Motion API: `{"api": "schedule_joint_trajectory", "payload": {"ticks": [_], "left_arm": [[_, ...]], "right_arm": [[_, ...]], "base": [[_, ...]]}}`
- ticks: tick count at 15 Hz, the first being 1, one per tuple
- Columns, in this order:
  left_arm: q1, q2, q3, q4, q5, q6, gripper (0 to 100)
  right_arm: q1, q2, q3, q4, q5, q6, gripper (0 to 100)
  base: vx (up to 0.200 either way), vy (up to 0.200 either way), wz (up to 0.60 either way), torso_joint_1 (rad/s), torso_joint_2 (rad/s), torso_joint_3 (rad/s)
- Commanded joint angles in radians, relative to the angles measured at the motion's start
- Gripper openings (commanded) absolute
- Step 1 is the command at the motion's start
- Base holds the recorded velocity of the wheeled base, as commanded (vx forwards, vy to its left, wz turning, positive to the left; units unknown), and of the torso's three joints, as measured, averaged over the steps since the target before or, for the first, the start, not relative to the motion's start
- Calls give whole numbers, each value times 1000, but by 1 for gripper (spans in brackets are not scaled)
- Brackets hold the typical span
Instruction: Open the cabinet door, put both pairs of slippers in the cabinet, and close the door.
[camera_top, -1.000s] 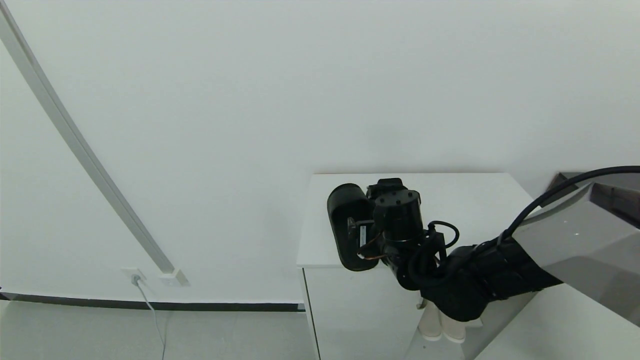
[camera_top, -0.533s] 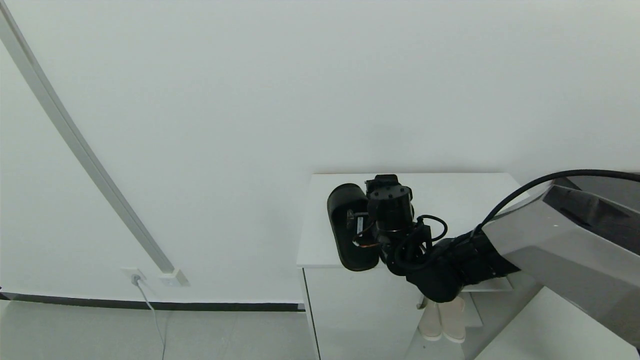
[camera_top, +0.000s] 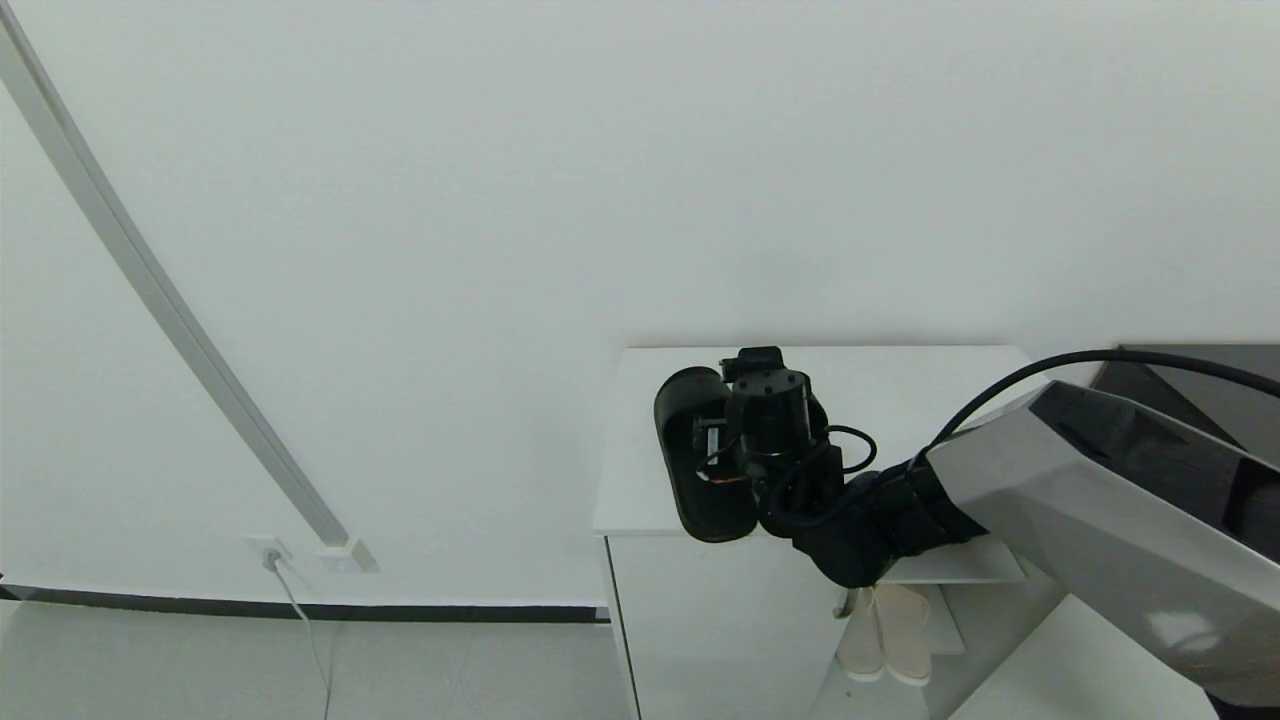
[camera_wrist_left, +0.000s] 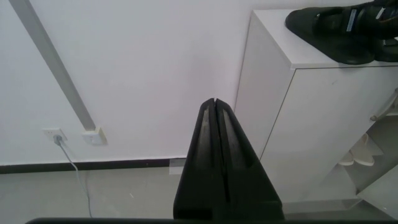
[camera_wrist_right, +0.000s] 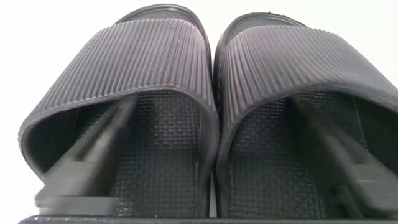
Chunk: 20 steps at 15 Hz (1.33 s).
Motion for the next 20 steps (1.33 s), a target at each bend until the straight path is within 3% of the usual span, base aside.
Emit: {"api": "schedule_joint_trajectory", "payload": {"ticks": [1, 8, 12, 20], "left_arm": [[0, 1, 0, 0, 0, 0, 0], [0, 1, 0, 0, 0, 0, 0], [0, 1, 0, 0, 0, 0, 0], [0, 1, 0, 0, -1, 5, 0]], "right_arm": [[-1, 6, -3, -2, 0, 1, 0], [-1, -5, 8, -9, 0, -7, 0], [4, -86, 80, -9, 9, -6, 0], [94, -543, 606, -55, 222, -1, 0]], "base": [[0, 0, 0, 0, 0, 0], [0, 0, 0, 0, 0, 0], [0, 0, 0, 0, 0, 0], [0, 0, 0, 0, 0, 0]]}}
